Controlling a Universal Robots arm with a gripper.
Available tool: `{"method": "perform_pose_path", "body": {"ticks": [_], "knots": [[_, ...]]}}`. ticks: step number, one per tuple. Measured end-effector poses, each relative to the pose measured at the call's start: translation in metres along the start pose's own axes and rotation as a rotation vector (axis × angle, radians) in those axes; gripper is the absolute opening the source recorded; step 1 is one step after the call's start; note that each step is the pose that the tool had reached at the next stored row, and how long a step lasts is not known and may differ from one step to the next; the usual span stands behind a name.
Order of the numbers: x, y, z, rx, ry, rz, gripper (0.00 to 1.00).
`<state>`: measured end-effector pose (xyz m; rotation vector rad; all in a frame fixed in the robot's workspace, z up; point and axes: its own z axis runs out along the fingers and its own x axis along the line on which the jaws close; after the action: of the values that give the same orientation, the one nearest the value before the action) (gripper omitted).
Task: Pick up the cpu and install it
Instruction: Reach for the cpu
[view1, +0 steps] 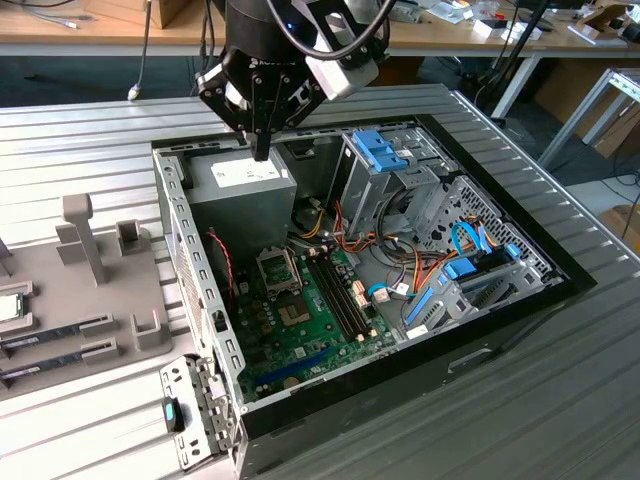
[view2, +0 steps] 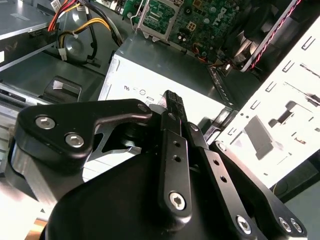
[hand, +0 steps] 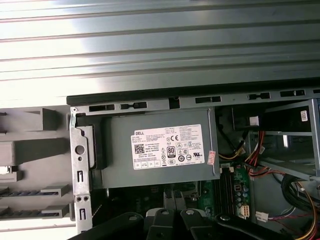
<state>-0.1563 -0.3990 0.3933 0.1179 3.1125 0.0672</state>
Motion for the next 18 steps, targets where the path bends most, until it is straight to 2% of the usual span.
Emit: {"method": "perform_pose_path", "body": {"ticks": [9,18], "knots": [[0.0111,-0.0008,-0.0003,0.0,0.0,0.0,0.11],[0.0264,-0.002,-0.0007,0.0,0.0,0.0,0.11]]}}
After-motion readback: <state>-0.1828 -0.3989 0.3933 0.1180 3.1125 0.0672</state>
